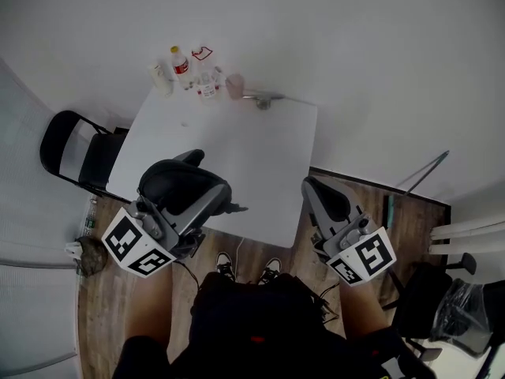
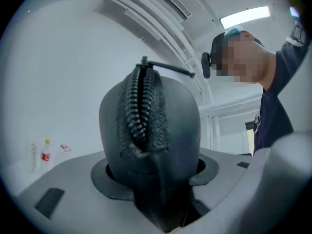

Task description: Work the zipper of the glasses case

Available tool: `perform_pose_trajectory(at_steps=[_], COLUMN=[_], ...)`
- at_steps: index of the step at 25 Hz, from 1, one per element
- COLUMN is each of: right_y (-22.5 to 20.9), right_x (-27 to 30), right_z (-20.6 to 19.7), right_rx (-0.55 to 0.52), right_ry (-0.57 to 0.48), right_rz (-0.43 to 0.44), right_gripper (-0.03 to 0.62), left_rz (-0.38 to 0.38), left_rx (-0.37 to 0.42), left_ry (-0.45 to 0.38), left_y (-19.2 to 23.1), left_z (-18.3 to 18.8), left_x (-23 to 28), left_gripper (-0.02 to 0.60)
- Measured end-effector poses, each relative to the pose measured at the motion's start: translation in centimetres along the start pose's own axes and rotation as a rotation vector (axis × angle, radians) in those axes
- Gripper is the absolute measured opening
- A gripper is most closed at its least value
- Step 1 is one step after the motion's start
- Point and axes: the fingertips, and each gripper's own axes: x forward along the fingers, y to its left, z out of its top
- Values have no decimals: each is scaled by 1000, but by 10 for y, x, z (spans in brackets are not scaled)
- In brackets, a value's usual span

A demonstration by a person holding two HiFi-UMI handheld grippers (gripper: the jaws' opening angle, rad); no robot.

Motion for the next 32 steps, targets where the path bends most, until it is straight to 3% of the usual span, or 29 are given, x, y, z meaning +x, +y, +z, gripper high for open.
perform_pose_trajectory(at_steps=[7,13,18,23,32], right_y=[1,9,11,8,5], right_x=[-13,-5,2,1,0], right_z=[9,27,52,58,55], right_rx=[-46,-92,-129,-151,-180], right_ry=[-2,-30,-74,-74,-46], right_rz=[-35,-103,-200,-233,-240], right_gripper=[15,15,15,15,15], left_rz=[180,224,299,300,317], left_rx=[116,118,199,166,229], left_ry=[-17,-106,-87,-74,21], left_y=[13,33,49,61,63], left_z=[28,62,83,75,46], left_x=[-40,-76,-107,-110,-98], left_gripper=[276,276,276,276,276])
